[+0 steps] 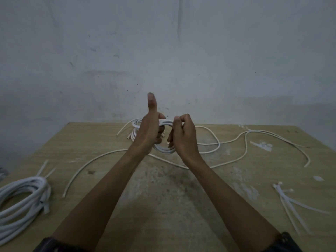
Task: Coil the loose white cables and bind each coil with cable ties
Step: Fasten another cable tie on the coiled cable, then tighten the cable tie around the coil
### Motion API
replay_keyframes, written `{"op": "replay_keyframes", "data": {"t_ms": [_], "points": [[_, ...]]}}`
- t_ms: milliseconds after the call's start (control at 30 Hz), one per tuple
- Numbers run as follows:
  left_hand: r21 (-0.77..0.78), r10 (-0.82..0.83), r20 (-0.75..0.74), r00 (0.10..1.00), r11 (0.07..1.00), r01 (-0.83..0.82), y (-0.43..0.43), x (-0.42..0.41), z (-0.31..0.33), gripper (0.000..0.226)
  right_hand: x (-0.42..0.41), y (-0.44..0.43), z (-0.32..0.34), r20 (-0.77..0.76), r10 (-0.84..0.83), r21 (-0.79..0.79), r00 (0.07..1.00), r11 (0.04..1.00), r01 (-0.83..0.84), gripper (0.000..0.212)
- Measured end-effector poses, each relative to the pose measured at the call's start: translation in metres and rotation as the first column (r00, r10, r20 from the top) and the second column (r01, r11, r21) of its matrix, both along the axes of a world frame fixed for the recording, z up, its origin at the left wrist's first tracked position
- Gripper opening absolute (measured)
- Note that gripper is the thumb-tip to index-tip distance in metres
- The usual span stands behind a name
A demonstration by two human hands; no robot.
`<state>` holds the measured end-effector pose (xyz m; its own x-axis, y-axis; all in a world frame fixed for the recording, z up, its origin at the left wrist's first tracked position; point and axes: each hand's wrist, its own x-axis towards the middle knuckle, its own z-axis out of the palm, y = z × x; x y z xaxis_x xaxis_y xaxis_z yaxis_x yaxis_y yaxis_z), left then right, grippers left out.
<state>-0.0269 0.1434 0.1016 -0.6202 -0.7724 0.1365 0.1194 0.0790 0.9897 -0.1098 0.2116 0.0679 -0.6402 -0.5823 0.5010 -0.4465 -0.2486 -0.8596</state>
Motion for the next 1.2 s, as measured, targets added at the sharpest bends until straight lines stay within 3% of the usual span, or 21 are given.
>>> {"op": "replay_keyframes", "data": {"t_ms": [67, 133, 267, 333, 433, 500, 567, 633, 700, 900, 1033, 1100, 1167, 1200], "points": [[0.048, 0.012, 0.010, 1.000, 0.999, -0.012, -0.006, -0.003, -0.006, 0.073, -0.003, 0.005, 0.001, -0.054, 0.036, 0.050, 0.998, 0.998, -0.034, 0.020], [0.105, 0.018, -0.032, 0.999, 0.994, -0.014, -0.009, -0.007, -0.014, 0.052, -0.005, 0.009, 0.004, -0.097, 0.035, 0.096, 0.995, 0.995, -0.026, 0.016], [-0.017, 0.000, -0.039, 0.999, 1.000, -0.001, -0.005, -0.026, -0.030, 0.032, -0.017, 0.024, 0.012, -0.045, 0.031, 0.174, 0.998, 0.984, -0.022, 0.015], [-0.044, -0.011, -0.009, 1.000, 0.999, 0.011, 0.010, -0.044, -0.042, 0.028, -0.039, 0.043, 0.012, -0.165, -0.014, 0.331, 0.986, 0.941, 0.069, 0.025], [-0.078, 0.010, 0.065, 0.998, 0.997, -0.005, 0.035, -0.073, -0.063, 0.027, -0.097, 0.102, 0.011, -0.401, -0.054, 0.635, 0.915, 0.704, 0.319, 0.046], [-0.152, 0.006, 0.095, 0.995, 0.988, 0.009, 0.047, -0.083, -0.071, 0.022, -0.137, 0.160, 0.009, -0.488, -0.032, 0.786, 0.872, 0.420, 0.455, 0.050], [-0.242, 0.020, 0.110, 0.994, 0.970, 0.007, 0.051, -0.086, -0.077, 0.023, -0.161, 0.212, 0.005, -0.468, -0.056, 0.863, 0.882, 0.183, 0.470, 0.052], [-0.302, 0.040, 0.118, 0.992, 0.953, -0.002, 0.051, -0.087, -0.083, 0.026, -0.172, 0.240, -0.007, -0.455, -0.074, 0.888, 0.888, 0.032, 0.458, 0.052], [-0.302, 0.047, 0.132, 0.990, 0.953, -0.005, 0.050, -0.088, -0.088, 0.026, -0.175, 0.245, -0.020, -0.470, -0.023, 0.882, 0.883, -0.053, 0.468, 0.056], [-0.148, 0.048, 0.102, 0.994, 0.988, -0.033, 0.041, -0.087, -0.085, 0.023, -0.197, 0.231, -0.007, -0.454, -0.021, 0.889, 0.891, 0.061, 0.454, 0.032], [-0.109, 0.028, 0.082, 0.996, 0.994, -0.018, 0.039, -0.088, -0.083, 0.026, -0.197, 0.229, 0.007, -0.335, -0.092, 0.933, 0.938, 0.104, 0.343, 0.023], [-0.094, 0.024, 0.070, 0.997, 0.995, -0.017, 0.037, -0.088, -0.082, 0.026, -0.193, 0.229, 0.018, -0.406, -0.069, 0.882, 0.911, 0.230, 0.410, 0.024], [-0.069, 0.039, 0.058, 0.998, 0.997, -0.035, 0.034, -0.088, -0.080, 0.026, -0.179, 0.221, 0.030, -0.495, -0.043, 0.752, 0.868, 0.480, 0.452, 0.028], [-0.050, 0.053, 0.052, 0.997, 0.997, -0.050, 0.031, -0.088, -0.078, 0.027, -0.164, 0.212, 0.037, -0.470, -0.040, 0.672, 0.882, 0.632, 0.386, 0.031]]}}
